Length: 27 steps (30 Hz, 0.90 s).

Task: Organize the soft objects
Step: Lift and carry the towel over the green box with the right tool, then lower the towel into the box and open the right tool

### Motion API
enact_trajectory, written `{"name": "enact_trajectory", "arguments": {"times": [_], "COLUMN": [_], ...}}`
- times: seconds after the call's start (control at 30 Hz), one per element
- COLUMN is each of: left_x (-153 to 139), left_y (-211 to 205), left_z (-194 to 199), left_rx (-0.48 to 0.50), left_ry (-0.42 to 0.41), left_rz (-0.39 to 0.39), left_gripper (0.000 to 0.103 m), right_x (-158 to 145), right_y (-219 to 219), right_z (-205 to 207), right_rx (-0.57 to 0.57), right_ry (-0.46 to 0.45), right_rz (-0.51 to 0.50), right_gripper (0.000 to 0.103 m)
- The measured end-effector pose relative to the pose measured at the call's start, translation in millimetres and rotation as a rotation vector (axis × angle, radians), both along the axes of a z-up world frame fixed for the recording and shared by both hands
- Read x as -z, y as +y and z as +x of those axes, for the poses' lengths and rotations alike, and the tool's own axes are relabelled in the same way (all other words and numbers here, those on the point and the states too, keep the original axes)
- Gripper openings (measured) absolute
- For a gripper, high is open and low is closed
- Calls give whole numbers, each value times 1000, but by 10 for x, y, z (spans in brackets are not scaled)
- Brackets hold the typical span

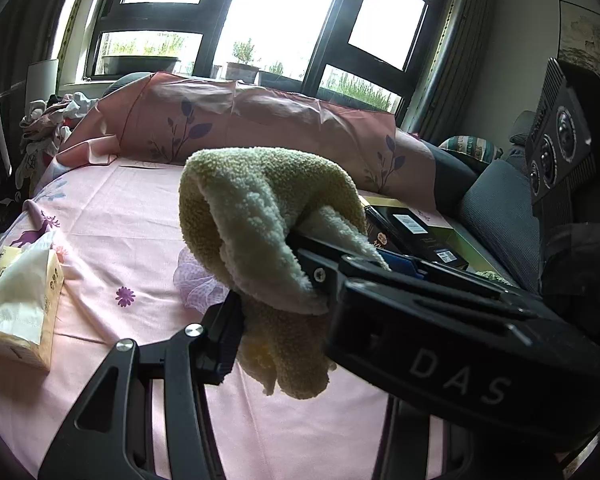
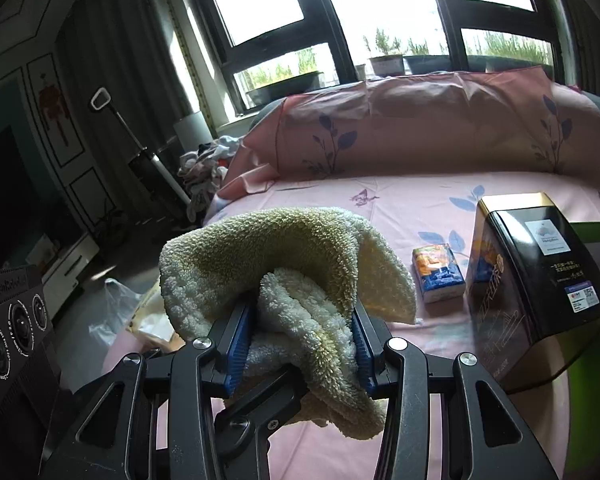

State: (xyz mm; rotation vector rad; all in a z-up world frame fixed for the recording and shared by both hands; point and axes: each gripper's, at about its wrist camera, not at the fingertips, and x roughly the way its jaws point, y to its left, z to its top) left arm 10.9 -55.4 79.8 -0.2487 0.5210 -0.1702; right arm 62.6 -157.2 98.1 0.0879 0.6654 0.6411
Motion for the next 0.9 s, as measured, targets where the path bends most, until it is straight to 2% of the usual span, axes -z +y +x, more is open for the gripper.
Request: {"name": "enact_trajectory", "arguments": {"times": [0.2, 0.47, 0.6, 0.73, 0.9], "left_x": [-221, -473, -530, -498, -435], "left_y": [-276, -1041, -1546, -1943, -2333], "left_z": [24, 197, 291, 387, 551], "left_rx": [31, 156, 228, 317, 383], "left_ry": [-77, -124, -135, -136, -120], "left_rz": [29, 112, 183, 197, 236], "left_gripper": [45, 45, 45, 45, 47], "right_x": [-225, -384, -357, -285, -119], "right_y": [-279, -1142, -1641, -2130, -2592], "right_z": [-44, 7, 60, 47, 44], "right_rx": [34, 175, 261, 350, 451], "right_ry": [-79, -105, -85, -74, -37], "right_rz": [29, 146, 242, 332, 442], "right_gripper": [47, 47, 47, 47, 47]}}
